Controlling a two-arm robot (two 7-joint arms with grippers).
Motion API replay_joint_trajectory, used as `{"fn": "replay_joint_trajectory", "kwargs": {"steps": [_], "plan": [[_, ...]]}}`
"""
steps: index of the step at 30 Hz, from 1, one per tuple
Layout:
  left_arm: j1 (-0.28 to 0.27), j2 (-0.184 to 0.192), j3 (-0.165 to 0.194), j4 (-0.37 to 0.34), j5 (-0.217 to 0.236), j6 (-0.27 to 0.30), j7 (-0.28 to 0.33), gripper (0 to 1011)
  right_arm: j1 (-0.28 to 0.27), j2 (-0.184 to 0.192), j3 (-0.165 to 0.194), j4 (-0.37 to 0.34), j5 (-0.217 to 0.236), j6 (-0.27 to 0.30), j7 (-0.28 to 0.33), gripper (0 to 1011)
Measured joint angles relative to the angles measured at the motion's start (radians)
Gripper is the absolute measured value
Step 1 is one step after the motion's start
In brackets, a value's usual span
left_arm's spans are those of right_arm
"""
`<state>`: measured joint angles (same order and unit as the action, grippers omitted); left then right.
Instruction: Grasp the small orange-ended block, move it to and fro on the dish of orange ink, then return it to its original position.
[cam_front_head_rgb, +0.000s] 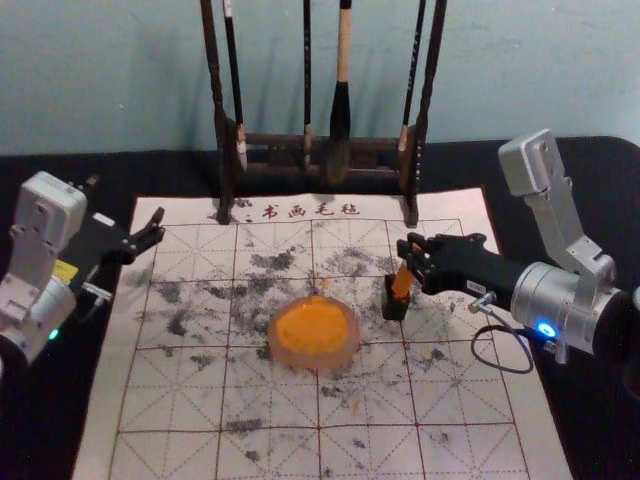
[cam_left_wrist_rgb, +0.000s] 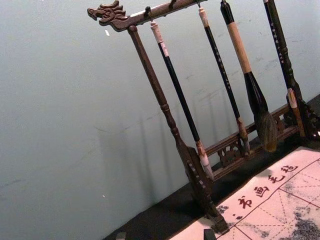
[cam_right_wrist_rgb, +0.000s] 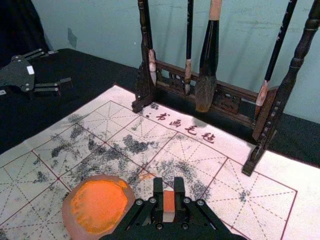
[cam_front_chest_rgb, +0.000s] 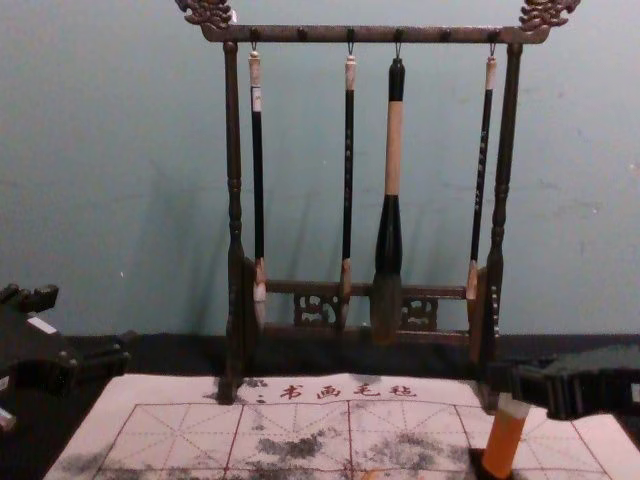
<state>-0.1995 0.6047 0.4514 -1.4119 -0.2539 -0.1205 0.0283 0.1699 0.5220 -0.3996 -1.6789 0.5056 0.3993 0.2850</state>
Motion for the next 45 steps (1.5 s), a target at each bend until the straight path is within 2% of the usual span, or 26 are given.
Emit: {"fn": "replay_joint_trajectory", "kwargs": {"steps": [19, 33, 45], "plan": [[0.000, 0.000, 0.000, 0.000, 0.000, 0.000, 0.000, 1001, 0.005, -0.023, -0.001, 0.026, -0.033, 0.009, 0.004, 125], [0.000, 0.000, 0.000, 0.000, 0.000, 0.000, 0.000, 1001, 0.007, -0.048, -0.016, 0.058, -0.080, 0.000, 0.010, 125], [0.000, 0.000, 0.000, 0.000, 0.000, 0.000, 0.000, 1001, 0.003, -0.061, -0.011, 0.070, -0.106, -0.004, 0.015, 125]]}}
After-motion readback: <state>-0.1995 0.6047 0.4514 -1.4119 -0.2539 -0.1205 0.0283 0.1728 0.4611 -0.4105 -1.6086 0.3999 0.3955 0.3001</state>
